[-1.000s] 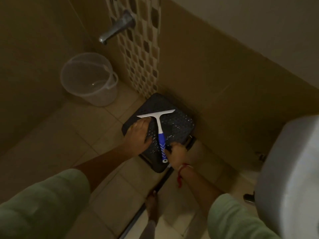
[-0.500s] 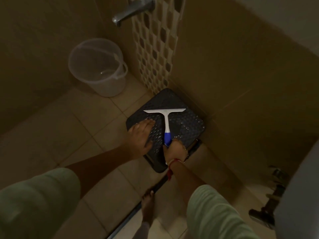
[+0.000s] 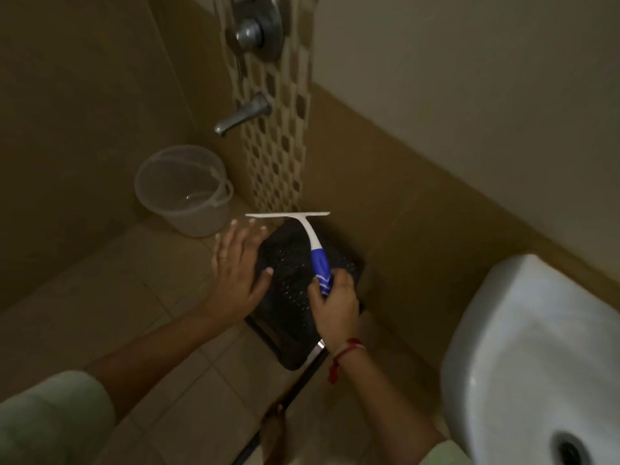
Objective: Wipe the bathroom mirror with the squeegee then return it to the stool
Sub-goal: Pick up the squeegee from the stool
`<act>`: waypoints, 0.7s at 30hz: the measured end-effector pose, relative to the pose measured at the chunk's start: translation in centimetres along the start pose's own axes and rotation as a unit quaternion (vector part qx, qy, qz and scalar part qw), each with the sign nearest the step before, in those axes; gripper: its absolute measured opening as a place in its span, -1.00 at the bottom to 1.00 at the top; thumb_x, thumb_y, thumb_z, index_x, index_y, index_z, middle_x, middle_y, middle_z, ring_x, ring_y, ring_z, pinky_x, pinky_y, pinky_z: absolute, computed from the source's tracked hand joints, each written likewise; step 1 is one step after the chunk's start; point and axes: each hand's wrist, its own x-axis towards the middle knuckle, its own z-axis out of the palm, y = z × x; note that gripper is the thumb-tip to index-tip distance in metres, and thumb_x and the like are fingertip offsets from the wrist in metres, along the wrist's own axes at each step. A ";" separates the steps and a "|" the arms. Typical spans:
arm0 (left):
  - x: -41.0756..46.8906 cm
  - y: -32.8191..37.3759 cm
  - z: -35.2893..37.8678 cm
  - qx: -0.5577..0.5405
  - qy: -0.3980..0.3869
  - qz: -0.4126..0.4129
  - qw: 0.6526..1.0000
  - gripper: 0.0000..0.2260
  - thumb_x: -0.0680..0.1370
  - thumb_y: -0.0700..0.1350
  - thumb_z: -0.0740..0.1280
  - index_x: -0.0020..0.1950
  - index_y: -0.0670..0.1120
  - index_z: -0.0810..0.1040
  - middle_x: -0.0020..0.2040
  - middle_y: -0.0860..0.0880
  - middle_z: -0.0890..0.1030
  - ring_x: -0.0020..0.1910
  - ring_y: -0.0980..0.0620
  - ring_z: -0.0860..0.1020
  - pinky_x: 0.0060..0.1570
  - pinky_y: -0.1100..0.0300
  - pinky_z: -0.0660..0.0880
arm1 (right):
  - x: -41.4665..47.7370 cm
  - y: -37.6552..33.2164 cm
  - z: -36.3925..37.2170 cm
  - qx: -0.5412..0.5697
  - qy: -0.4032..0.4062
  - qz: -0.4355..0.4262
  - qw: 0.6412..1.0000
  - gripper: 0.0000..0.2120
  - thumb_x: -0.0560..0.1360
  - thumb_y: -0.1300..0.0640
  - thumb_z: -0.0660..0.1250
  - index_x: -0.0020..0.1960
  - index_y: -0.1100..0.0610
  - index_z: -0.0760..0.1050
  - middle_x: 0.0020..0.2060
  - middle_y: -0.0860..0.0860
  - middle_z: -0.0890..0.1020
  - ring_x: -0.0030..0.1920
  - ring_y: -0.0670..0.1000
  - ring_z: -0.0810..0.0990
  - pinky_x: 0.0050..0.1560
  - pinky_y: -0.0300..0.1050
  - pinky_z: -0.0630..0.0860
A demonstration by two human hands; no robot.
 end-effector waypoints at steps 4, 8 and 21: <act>-0.2 5.9 -5.9 -0.014 0.084 0.083 0.993 -0.46 0.51 0.05 0.12 0.45 -0.13 0.17 0.47 -0.14 0.18 0.49 -0.08 0.00 0.45 -0.11 -0.06 | -3.1 -4.4 -7.3 0.070 0.056 -0.048 0.995 -0.67 0.48 0.08 0.32 0.22 0.08 0.39 0.11 0.01 0.51 -0.13 -0.21 0.50 -0.17 -0.41 0.44; -1.9 12.3 -11.8 -0.012 0.185 0.134 0.974 -0.45 0.49 0.02 0.18 0.43 -0.15 0.16 0.44 -0.17 0.21 0.47 -0.15 0.02 0.43 -0.17 -0.07 | -7.5 -8.5 -14.5 0.109 0.124 -0.138 0.977 -0.70 0.46 0.09 0.34 0.13 0.00 0.32 0.01 -0.02 0.53 -0.10 -0.02 0.55 -0.11 -0.02 0.53; -0.9 23.5 -24.3 -0.083 0.340 0.144 0.926 -0.41 0.53 0.06 0.10 0.47 -0.21 0.07 0.48 -0.19 0.09 0.48 -0.15 -0.04 0.40 -0.29 -0.03 | -19.0 -18.1 -36.6 0.131 0.302 -0.374 0.867 -0.67 0.51 0.09 0.30 0.24 -0.01 0.32 -0.03 -0.05 0.47 -0.17 -0.11 0.51 -0.25 -0.34 0.49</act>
